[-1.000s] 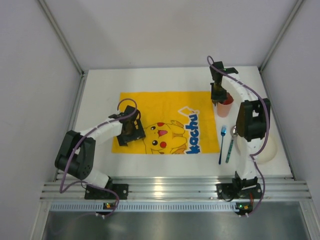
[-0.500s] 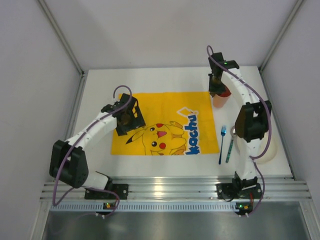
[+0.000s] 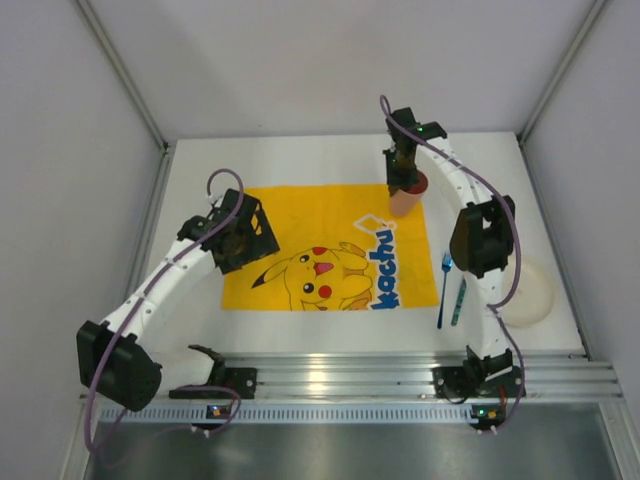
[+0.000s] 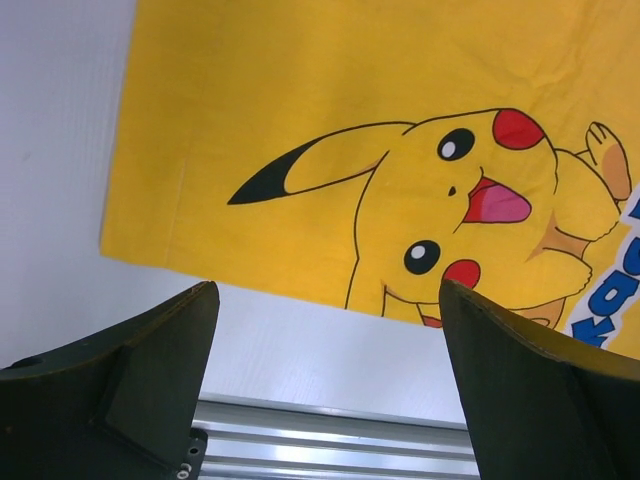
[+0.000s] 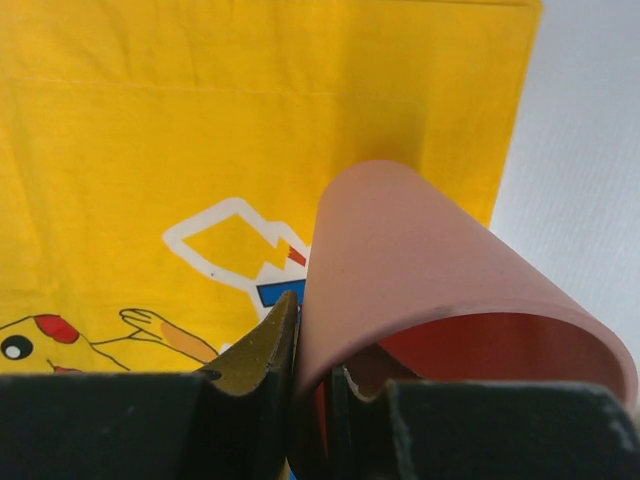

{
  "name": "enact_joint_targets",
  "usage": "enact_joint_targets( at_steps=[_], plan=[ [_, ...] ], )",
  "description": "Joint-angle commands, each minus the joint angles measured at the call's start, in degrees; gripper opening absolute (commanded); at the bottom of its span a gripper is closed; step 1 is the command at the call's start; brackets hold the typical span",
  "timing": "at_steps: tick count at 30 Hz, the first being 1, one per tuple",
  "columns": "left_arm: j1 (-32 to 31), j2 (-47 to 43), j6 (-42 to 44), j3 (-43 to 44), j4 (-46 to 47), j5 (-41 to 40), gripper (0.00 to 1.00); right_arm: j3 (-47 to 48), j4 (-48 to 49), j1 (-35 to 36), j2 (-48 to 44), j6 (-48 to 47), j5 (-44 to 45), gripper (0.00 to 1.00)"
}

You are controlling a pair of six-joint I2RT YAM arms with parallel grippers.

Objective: Set the dinner table for one person

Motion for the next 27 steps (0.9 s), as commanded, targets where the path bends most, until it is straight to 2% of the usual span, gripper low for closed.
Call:
enact_joint_targets(
  at_steps=[1, 2, 3, 4, 6, 7, 8, 9, 10, 14, 18, 21, 24, 27],
  plan=[
    [0.22, -5.37, -1.58, -2.31, -4.01, -2.94, 0.97, 2.64, 0.54, 1.17, 3.18, -0.25, 0.27, 0.05],
    [0.22, -7.21, -2.11, -3.36, -4.8, -3.73, 0.97, 2.29, 0.97, 1.61, 4.05, -0.25, 0.62, 0.11],
    [0.3, -8.01, -2.11, -3.89, -5.07, -3.73, 0.97, 2.28, 0.98, 1.79, 4.49, -0.17, 0.62, 0.11],
    [0.22, -8.89, -2.46, -4.42, -5.42, -4.26, 0.97, 2.28, 0.98, 1.96, 4.85, -0.17, 0.62, 0.23],
    [0.3, -11.18, -2.81, -5.65, -6.03, -4.7, 0.97, 2.37, 0.98, 2.4, 5.12, 0.1, 0.53, 0.38],
    [0.3, -11.88, -3.07, -6.0, -6.12, -4.96, 0.97, 2.28, 0.89, 2.49, 4.85, 0.19, 0.97, 0.52],
    [0.22, -13.02, -3.08, -6.79, -6.12, -5.05, 0.97, 2.2, 0.89, 2.75, 3.98, 0.62, 1.49, 0.59],
    [0.3, -13.46, -3.34, -7.15, -6.21, -5.05, 0.97, 2.2, 0.72, 2.75, 3.36, 0.63, 2.11, 0.7],
    [0.3, -14.34, -3.43, -7.5, -6.12, -5.05, 0.97, 2.28, 0.45, 2.75, 1.96, 0.8, 2.64, 0.74],
    [0.22, -15.22, -3.78, -9.17, -6.04, -4.53, 0.97, 5.08, -2.7, 2.84, -1.81, 1.15, 4.05, 0.84],
    [0.3, -15.4, -3.08, -9.52, -5.6, -4.17, 0.98, 9.84, -6.05, 2.84, -6.83, 0.1, 4.66, 0.86],
    [0.3, -15.14, -2.38, -10.05, -4.55, -3.91, 0.98, 8.1, -5.27, 2.49, -13.59, -1.31, 6.5, 0.86],
    [0.22, -14.35, -1.23, -11.1, -2.53, -2.95, 0.98, -1.99, -3.77, 0.12, -22.37, -0.43, 10.01, 0.86],
    [0.22, -12.86, 0.43, -11.89, 0.11, -1.28, 0.98, -19.3, 0.36, -5.67, -31.69, 0.79, 5.66, 0.86]
  ],
)
